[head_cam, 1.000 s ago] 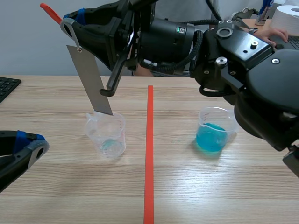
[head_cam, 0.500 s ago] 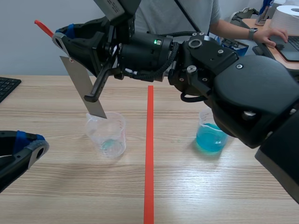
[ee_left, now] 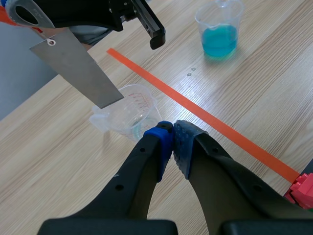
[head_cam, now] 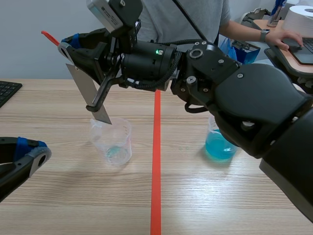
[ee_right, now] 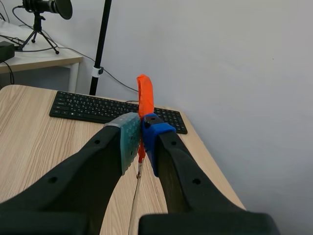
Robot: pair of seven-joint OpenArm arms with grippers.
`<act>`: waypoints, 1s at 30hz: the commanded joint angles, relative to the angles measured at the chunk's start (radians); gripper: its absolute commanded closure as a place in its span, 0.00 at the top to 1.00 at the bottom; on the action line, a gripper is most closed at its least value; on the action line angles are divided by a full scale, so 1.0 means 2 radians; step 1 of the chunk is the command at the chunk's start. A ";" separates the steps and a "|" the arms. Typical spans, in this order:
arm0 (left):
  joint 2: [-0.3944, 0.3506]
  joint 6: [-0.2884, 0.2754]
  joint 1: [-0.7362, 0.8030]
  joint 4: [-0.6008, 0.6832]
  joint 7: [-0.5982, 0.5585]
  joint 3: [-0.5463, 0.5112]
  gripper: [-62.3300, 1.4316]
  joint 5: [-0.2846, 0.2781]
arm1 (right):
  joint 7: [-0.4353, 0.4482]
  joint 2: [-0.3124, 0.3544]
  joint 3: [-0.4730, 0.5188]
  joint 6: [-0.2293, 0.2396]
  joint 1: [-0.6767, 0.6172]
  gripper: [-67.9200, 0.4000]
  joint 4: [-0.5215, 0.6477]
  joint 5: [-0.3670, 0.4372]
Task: Do the redox reaction experiment.
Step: 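Put the plate into the left beaker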
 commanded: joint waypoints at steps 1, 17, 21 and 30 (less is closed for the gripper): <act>0.002 0.002 0.001 0.006 -0.007 0.000 0.09 -0.006 | 0.009 -0.004 -0.002 -0.004 0.013 0.02 -0.004 0.005; 0.002 0.002 0.001 0.006 -0.007 0.000 0.09 -0.006 | 0.012 -0.001 -0.002 -0.008 0.013 0.02 -0.051 0.003; 0.002 0.002 0.001 0.006 -0.007 0.000 0.09 -0.006 | 0.023 -0.001 -0.002 -0.023 0.013 0.02 -0.075 -0.009; 0.002 0.002 0.001 0.006 -0.006 0.000 0.09 -0.006 | 0.034 -0.001 -0.003 -0.045 0.013 0.02 -0.112 -0.028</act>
